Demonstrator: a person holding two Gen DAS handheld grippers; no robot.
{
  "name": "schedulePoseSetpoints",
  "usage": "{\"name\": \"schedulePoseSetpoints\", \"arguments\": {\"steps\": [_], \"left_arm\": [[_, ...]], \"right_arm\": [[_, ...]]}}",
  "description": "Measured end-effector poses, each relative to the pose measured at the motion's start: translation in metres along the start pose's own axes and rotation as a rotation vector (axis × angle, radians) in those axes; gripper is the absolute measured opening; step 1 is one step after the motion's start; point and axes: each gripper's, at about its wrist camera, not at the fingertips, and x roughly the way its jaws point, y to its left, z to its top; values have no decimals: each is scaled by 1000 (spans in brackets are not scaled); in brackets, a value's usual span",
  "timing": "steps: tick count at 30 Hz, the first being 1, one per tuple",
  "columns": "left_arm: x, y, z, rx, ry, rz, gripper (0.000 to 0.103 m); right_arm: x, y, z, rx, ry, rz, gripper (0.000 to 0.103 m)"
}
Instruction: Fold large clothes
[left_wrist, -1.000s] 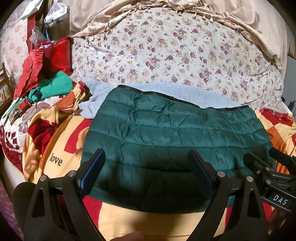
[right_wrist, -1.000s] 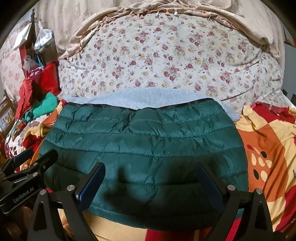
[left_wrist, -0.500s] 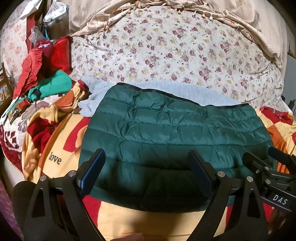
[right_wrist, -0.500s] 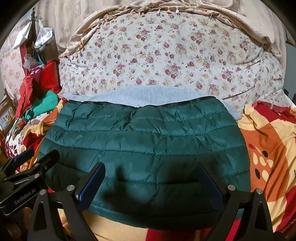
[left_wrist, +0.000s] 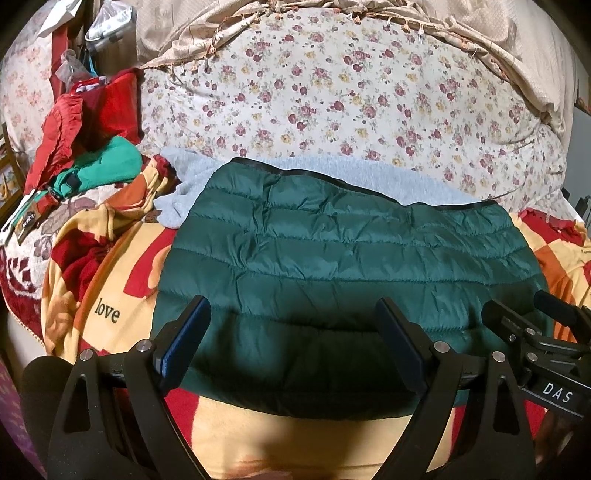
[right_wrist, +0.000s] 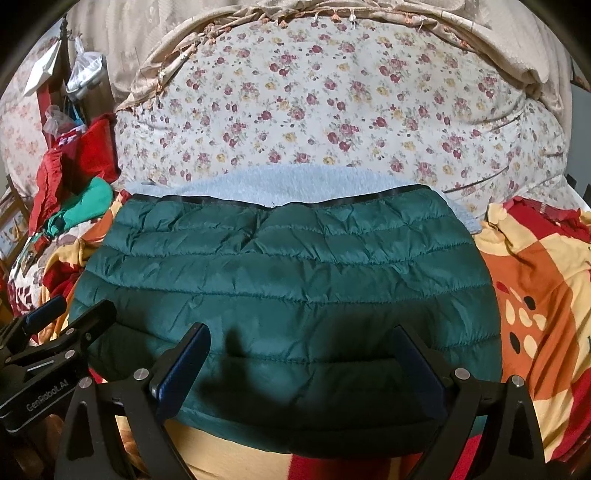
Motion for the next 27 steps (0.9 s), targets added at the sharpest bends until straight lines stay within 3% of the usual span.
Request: {"name": "schedulePoseSetpoints", "arguments": {"steps": [27], "left_arm": [[7,-1,-6,-13,19,-6,90]], "right_arm": [[6,5,3,-19,11,-6,97]]}}
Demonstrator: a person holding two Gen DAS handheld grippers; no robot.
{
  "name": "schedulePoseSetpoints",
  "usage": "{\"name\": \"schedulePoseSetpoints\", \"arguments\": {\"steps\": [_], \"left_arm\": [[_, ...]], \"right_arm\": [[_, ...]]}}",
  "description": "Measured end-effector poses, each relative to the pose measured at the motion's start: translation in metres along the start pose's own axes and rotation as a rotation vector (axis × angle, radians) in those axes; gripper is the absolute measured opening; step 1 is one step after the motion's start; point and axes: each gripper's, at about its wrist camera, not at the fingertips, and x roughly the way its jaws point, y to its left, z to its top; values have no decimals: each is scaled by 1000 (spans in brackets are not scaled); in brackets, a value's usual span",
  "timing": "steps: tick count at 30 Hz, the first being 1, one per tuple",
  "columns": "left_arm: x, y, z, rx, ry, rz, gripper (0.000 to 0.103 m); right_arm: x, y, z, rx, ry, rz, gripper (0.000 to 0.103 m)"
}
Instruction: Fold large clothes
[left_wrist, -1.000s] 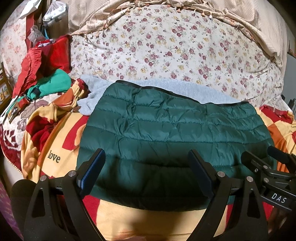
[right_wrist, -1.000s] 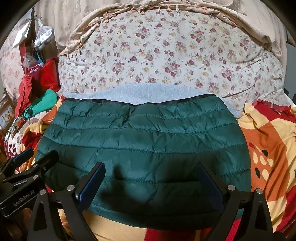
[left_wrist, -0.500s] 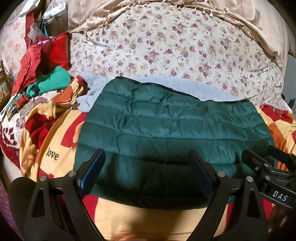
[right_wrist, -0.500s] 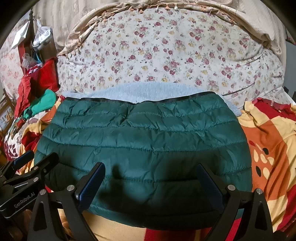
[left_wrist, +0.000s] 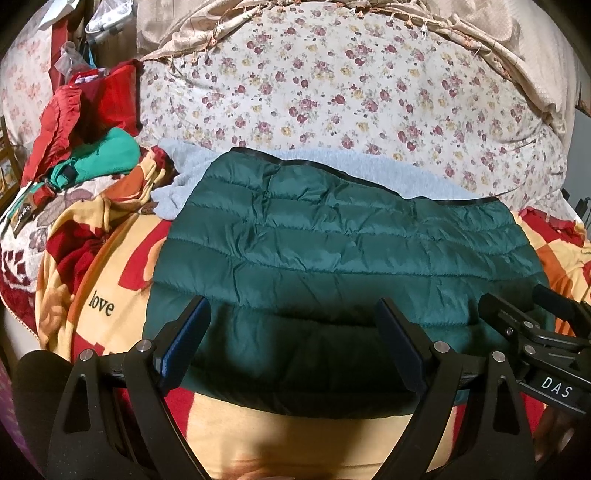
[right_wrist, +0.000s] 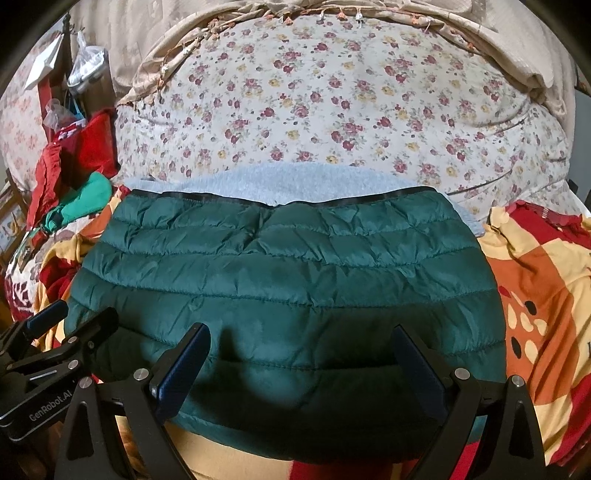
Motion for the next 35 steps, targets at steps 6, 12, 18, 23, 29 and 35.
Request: {"name": "schedulePoseSetpoints", "arguments": {"steps": [6,12,18,23,29,35], "left_arm": [[2,1,0,-4,5,-2,90],[3,0,0,-3,6,-1,90],[3,-3,-2,7,7,-1,90],[4,-3,-2,6,8,-1,90],[3,-4,-2,9,4,-3,90],[1,-10,-3,36,-18,-10,90]], "right_arm": [[1,0,0,0,4,-1,97],[2,-1,-1,3,6,1,97],[2,-4,-1,18,7,1,97],[1,-3,0,15,8,2,97],[4,-2,0,13,19,3,97],[5,-1,0,14,20,3,97]]}}
